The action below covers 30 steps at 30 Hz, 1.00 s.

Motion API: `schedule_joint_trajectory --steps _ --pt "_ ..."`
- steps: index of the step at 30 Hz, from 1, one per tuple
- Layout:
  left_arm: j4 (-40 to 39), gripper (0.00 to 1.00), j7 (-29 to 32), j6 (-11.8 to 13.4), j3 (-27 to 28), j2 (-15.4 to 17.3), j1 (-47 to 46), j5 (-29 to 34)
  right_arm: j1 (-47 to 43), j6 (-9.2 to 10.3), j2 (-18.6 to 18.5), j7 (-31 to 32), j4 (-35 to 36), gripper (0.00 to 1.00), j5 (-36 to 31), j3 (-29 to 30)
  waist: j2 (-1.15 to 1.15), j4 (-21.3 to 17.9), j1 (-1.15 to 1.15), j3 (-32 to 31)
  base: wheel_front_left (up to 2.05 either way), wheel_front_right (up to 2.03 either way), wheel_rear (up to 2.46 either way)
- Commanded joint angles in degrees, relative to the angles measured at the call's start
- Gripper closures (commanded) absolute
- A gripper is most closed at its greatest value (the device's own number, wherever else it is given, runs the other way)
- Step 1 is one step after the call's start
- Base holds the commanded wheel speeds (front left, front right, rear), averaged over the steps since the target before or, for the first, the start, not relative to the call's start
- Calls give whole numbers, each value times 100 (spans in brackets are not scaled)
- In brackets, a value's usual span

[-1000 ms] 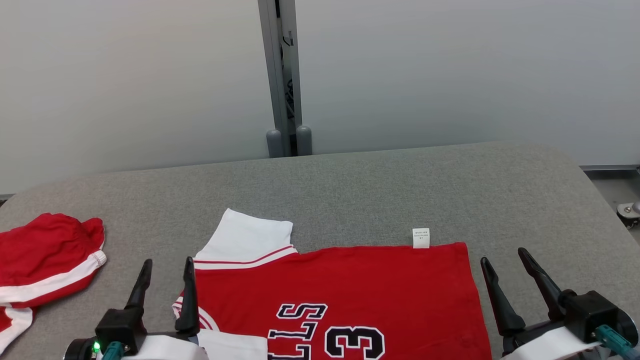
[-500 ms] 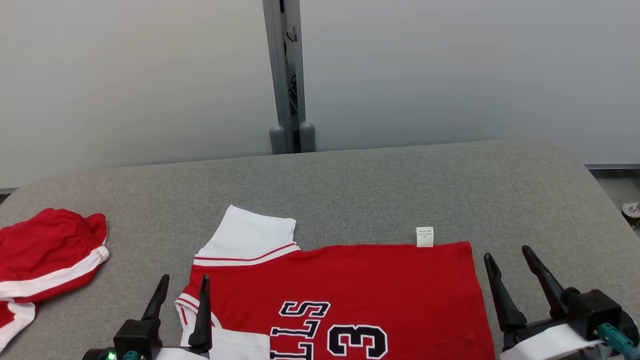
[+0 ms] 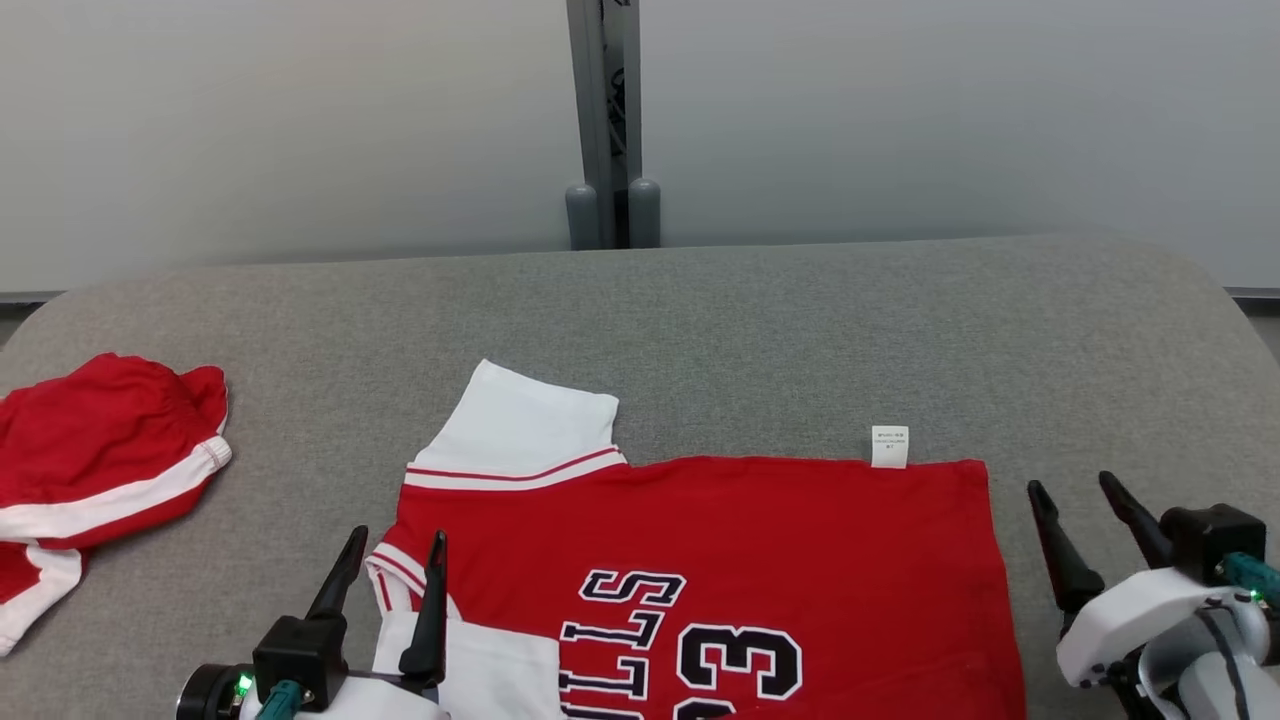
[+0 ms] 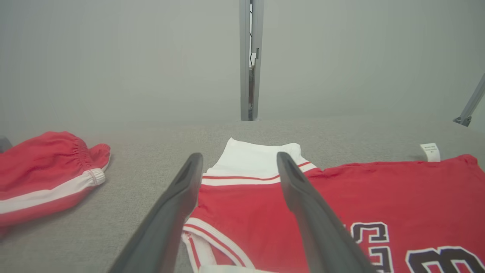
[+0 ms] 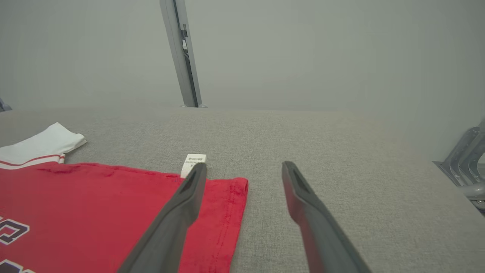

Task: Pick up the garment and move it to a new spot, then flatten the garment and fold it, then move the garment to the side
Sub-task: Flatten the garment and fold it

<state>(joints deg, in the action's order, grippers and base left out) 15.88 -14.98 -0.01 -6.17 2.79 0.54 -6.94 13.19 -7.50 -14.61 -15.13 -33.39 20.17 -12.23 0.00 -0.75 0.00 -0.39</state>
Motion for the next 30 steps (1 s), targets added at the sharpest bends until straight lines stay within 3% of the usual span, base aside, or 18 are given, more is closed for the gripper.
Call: schedule_joint_trajectory --steps 1,10,30 --pt "7 0 -23 -59 16 21 -167 64 286 0 -117 -3 -453 0 234 -120 0 142 0 126 0 0 0" --pt "-41 0 -23 -171 58 20 -365 204 1197 0 -409 -3 -1703 0 1079 -757 0 457 0 513 0 0 0" --pt "-167 0 -24 -266 98 21 -614 367 1961 0 -527 -3 -2532 0 2254 -1769 0 685 0 991 0 0 0"
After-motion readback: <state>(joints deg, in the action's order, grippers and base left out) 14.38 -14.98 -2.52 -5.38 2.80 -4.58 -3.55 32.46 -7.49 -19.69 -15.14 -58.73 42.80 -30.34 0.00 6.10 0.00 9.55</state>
